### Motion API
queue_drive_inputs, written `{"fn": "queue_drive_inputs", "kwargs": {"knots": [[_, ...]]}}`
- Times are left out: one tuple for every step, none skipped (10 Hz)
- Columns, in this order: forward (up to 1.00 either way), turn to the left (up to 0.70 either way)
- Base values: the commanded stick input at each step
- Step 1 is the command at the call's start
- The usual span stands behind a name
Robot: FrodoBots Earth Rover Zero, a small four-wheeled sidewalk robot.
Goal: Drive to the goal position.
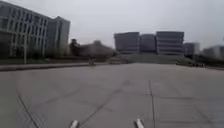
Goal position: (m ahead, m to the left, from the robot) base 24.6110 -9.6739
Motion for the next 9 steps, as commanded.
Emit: {"fn": "queue_drive_inputs", "kwargs": {"knots": [[1.00, 0.02], [1.00, 0.02], [1.00, 0.02], [1.00, 0.02], [1.00, 0.02], [1.00, 0.02], [1.00, 0.02], [1.00, 0.02], [1.00, 0.02]]}}
